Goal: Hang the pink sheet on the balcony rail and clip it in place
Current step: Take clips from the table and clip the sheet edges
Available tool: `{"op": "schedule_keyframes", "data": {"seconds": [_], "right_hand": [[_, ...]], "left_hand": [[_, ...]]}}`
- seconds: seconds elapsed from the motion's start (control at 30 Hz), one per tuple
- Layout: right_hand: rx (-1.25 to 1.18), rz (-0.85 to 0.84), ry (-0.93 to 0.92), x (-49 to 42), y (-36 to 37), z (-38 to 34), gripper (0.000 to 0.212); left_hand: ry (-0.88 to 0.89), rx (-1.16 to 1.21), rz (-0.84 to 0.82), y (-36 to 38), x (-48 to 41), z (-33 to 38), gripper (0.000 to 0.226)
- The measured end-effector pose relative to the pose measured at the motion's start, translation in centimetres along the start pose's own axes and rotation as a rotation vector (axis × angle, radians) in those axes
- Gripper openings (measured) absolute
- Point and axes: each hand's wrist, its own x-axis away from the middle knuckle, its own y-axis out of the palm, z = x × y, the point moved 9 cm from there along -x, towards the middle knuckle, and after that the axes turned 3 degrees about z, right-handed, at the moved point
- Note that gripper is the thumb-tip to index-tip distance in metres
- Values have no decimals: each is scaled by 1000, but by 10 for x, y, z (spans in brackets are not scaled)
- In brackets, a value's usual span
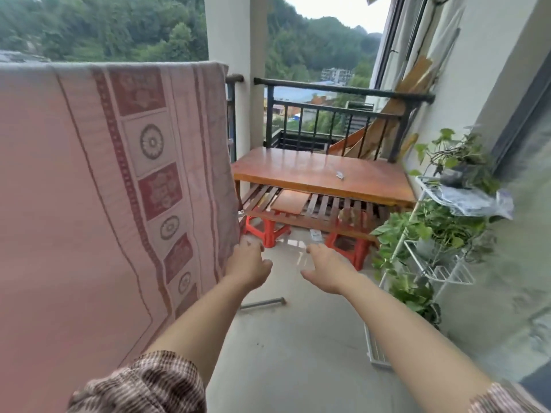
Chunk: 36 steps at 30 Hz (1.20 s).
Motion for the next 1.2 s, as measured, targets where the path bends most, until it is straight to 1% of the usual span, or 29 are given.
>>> {"op": "schedule_keyframes", "data": {"seconds": [0.07,0.17,0.3,0.4,0.5,0.6,0.77,0.87,0.97,1.2], "right_hand": [[20,0,3,-44,-11,37,49],[49,11,12,-117,-41,97,43],[82,27,43,-207,-80,168,52],[73,12,68,-264,-90,207,55],[89,-1,70,-321,-91,237,52],[98,-11,69,-385,-90,263,47],[97,-1,113,-505,-81,308,49],[56,-24,173,-583,-74,339,52],[39,-53,222,-645,-68,372,51],[-33,-152,373,-751,-35,461,50]], "left_hand": [[27,-22,-7,26,-50,30,41],[61,-59,-5,52,-130,79,37],[98,-78,43,63,-232,143,34],[154,-144,59,71,-298,181,37],[175,-162,67,83,-365,205,37],[176,-144,61,99,-433,221,38],[216,-145,63,135,-560,235,40],[197,-156,-20,169,-646,230,43],[139,-160,-110,202,-716,227,44],[123,-171,-277,290,-817,236,45]]}}
